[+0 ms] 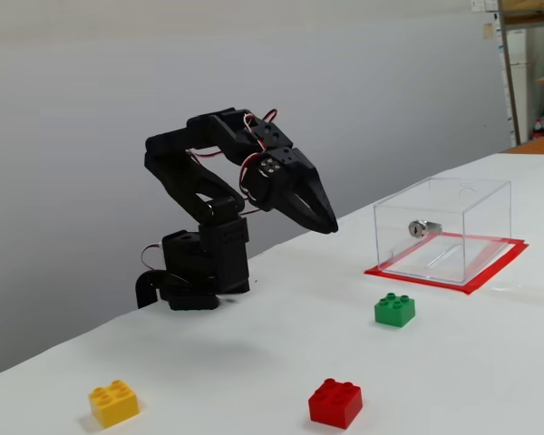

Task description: Pick the yellow lego brick and place it into the transparent box

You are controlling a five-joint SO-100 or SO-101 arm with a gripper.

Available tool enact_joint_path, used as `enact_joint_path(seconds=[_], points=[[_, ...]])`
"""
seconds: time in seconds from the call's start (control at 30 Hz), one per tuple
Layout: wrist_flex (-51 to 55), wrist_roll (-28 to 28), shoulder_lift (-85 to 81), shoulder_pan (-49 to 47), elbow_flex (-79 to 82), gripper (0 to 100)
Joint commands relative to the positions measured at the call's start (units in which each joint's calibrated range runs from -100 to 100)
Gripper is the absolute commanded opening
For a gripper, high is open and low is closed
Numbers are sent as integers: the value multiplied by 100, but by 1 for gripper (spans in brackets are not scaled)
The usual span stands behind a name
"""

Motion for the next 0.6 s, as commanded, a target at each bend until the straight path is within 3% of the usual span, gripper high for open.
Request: enact_joint_path(seconds=[0.0, 0.27, 0.57], points=[[229, -313, 268, 453, -724, 2], [951, -438, 1117, 1740, -1592, 2], [1012, -443, 2339, 2967, -2505, 2]])
